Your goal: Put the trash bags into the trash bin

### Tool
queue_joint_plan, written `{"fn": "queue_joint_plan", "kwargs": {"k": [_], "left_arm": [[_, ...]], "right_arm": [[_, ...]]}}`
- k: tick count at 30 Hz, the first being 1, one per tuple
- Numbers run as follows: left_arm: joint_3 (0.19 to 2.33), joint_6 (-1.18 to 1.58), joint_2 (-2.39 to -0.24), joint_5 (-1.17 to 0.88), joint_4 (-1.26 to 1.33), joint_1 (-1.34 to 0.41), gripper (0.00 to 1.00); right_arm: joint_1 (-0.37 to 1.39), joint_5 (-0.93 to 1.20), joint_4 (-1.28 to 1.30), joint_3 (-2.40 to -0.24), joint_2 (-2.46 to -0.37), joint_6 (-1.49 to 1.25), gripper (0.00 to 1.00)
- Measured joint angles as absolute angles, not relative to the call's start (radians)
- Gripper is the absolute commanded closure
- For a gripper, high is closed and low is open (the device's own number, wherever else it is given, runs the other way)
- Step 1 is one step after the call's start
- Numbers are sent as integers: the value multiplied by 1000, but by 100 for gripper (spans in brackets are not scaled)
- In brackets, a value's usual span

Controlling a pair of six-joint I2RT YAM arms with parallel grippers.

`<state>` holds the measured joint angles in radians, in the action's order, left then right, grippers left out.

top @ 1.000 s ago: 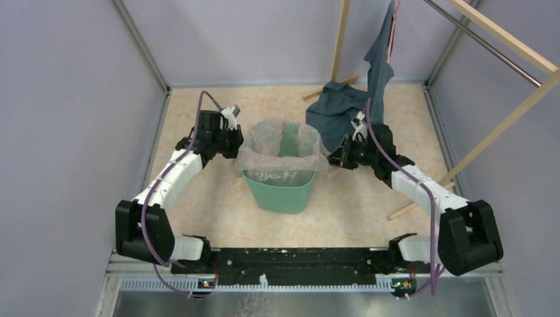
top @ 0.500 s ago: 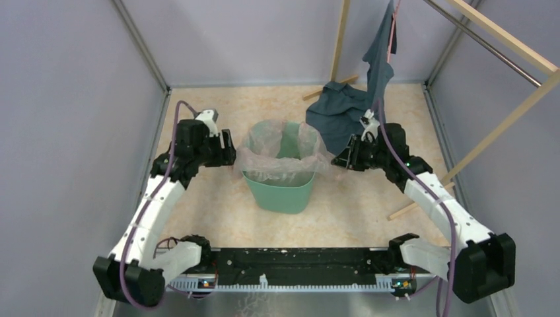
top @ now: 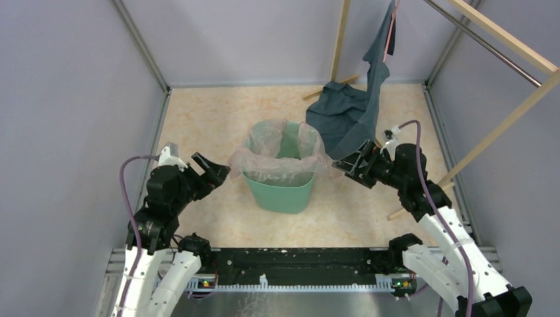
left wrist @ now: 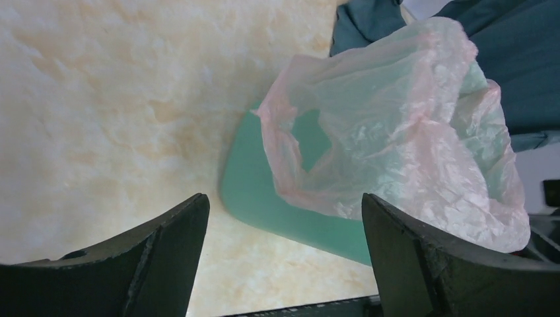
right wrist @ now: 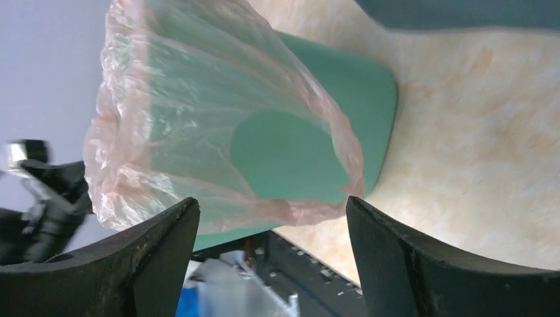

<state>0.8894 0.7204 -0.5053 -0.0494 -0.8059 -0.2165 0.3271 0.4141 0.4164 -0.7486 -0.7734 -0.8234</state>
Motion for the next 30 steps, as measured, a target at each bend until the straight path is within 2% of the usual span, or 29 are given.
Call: {"fn": "queue_joint_plan", "kwargs": {"k": [5, 11, 23, 30], "left_arm": [[769, 972, -511, -96, -759, -216, 12], [685, 1200, -522, -128, -700, -216, 22], [607, 1476, -441, -121, -686, -216, 17], [583, 1549, -461, -137, -638, -216, 24]], "right_arm": [[327, 423, 297, -596, -699, -1133, 15], [356, 413, 221, -582, -701, -1340, 15], [480, 335, 267, -549, -705, -1479, 18], [488, 303, 271, -482, -716, -1534, 23]]}}
